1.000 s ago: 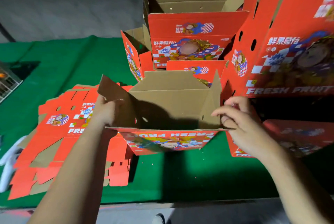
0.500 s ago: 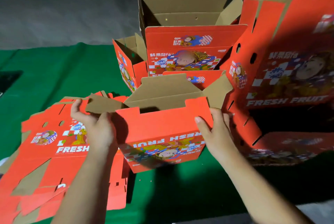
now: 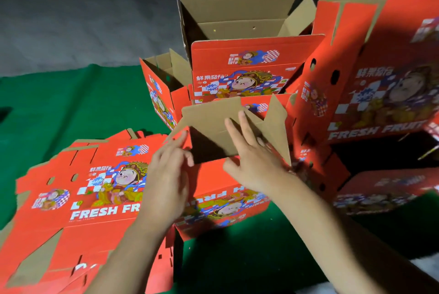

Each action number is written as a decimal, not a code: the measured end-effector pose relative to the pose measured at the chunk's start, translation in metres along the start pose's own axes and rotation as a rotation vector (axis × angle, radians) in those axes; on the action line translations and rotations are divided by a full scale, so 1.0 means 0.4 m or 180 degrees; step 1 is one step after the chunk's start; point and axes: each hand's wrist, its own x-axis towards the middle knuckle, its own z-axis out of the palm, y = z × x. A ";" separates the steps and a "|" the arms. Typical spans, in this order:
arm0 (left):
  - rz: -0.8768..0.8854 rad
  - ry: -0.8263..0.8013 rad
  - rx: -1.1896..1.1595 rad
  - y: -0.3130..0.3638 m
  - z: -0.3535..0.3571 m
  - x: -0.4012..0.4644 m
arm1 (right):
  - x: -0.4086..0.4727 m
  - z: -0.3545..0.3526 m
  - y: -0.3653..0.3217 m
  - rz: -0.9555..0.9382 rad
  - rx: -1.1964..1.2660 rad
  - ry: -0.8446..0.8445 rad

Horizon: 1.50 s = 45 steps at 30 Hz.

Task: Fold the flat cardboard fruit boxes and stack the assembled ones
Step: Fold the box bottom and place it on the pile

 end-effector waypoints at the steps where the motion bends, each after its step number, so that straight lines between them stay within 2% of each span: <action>1: -0.0025 -0.0146 -0.0033 0.001 0.000 0.001 | 0.022 0.005 0.008 0.0184 -0.0056 -0.0257; 3: -0.0237 -0.0463 0.0257 0.005 0.004 0.000 | 0.044 0.016 0.014 0.0346 -0.0146 -0.0538; 4: -0.0347 -0.0621 0.0614 0.005 0.009 0.001 | 0.043 0.020 0.010 0.0312 -0.0167 -0.0442; 5: -0.0434 -0.0771 0.0977 0.005 0.014 0.008 | 0.037 0.023 0.004 0.0192 -0.0259 -0.0168; 7: -0.0678 -0.0902 0.1415 -0.006 0.020 0.035 | 0.014 0.034 -0.007 0.0042 -0.0561 0.0890; 9: -0.0827 -0.0737 0.1507 -0.023 0.031 0.076 | -0.015 0.050 -0.003 0.0517 -0.0597 0.1857; 10: -0.0875 -0.0656 0.1533 -0.030 0.034 0.094 | -0.025 0.053 0.009 0.0887 -0.0482 0.1988; 12: -0.1037 -0.0562 0.1597 -0.032 0.041 0.110 | -0.029 0.053 0.041 0.1304 -0.0160 0.1773; 13: -0.1114 -0.0487 0.1708 -0.034 0.050 0.107 | -0.031 0.052 0.054 0.1187 0.0062 0.1741; 15: -0.1213 -0.0338 0.1865 -0.043 0.065 0.100 | -0.043 0.049 0.061 0.0557 0.0387 0.1762; 16: -0.1239 -0.0268 0.1741 -0.048 0.068 0.102 | -0.052 0.054 0.056 0.0226 0.0309 0.1785; 17: -0.1257 -0.0178 0.1447 -0.052 0.068 0.108 | -0.063 0.063 0.055 -0.0031 0.0016 0.1818; 19: -0.1227 0.0163 0.0326 -0.054 0.054 0.124 | -0.075 0.067 0.066 -0.0117 -0.0416 0.1788; 21: -0.1181 0.0560 -0.1025 -0.053 0.036 0.125 | -0.059 0.040 0.075 0.0126 0.0064 0.1751; 22: -0.1221 0.0524 -0.1346 -0.049 0.029 0.118 | -0.043 0.020 0.076 0.0277 0.0540 0.1908; 23: -0.1206 0.0358 -0.1247 -0.044 0.024 0.112 | -0.023 0.000 0.083 0.0378 0.0863 0.2087; 24: -0.1092 0.0119 -0.0697 -0.044 0.026 0.106 | -0.006 -0.018 0.090 0.0466 0.0943 0.2076; 25: -0.1005 -0.0148 0.0092 -0.046 0.032 0.101 | 0.008 -0.029 0.096 0.0497 0.0823 0.1731; 26: -0.0978 -0.0391 0.0775 -0.045 0.042 0.097 | 0.018 -0.029 0.104 0.0531 0.0536 0.1129; 27: -0.1078 -0.0644 0.1174 -0.034 0.046 0.098 | 0.022 -0.022 0.112 0.0612 0.0268 0.0551; 28: -0.1244 -0.0850 0.1348 -0.021 0.051 0.103 | 0.020 -0.012 0.113 0.0742 0.0068 0.0254; 30: -0.1389 -0.1209 0.1564 -0.010 0.067 0.109 | 0.018 0.004 0.105 0.1057 -0.0215 0.0367; 32: -0.1093 -0.1237 0.1626 -0.009 0.062 0.109 | 0.017 0.008 0.086 0.1160 -0.0412 0.0540; 34: -0.1142 -0.0720 0.0426 -0.024 0.041 0.107 | 0.013 0.001 0.077 0.1110 -0.0324 0.0555; 35: -0.1482 -0.0226 -0.0398 -0.026 0.026 0.106 | 0.012 -0.007 0.080 0.1135 -0.0117 0.0543; 36: -0.2115 0.0224 -0.1112 -0.024 0.011 0.098 | 0.014 -0.018 0.087 0.1216 0.0237 0.0530; 37: -0.2900 0.0377 -0.1839 -0.011 -0.003 0.087 | 0.012 -0.032 0.092 0.1331 0.0742 0.0543; 38: -0.3490 0.0242 -0.2617 -0.005 -0.009 0.074 | 0.008 -0.045 0.098 0.1424 0.1259 0.0593; 39: -0.3735 0.0060 -0.3197 0.005 -0.017 0.057 | -0.001 -0.055 0.104 0.1437 0.1601 0.0705; 41: -0.3518 -0.0193 -0.3582 0.016 -0.025 0.033 | -0.034 -0.063 0.108 0.1388 0.1841 0.1074; 42: -0.3205 0.0005 -0.3392 0.010 -0.017 0.023 | -0.054 -0.064 0.114 0.1398 0.2013 0.1319; 43: -0.2847 0.0451 -0.3179 0.004 -0.012 0.012 | -0.072 -0.065 0.120 0.1459 0.2427 0.1572; 44: -0.2493 0.0772 -0.3108 -0.001 -0.007 0.001 | -0.087 -0.065 0.130 0.1595 0.3082 0.1715; 45: -0.2165 0.0942 -0.3215 0.002 -0.003 -0.008 | -0.105 -0.067 0.137 0.1731 0.3746 0.1596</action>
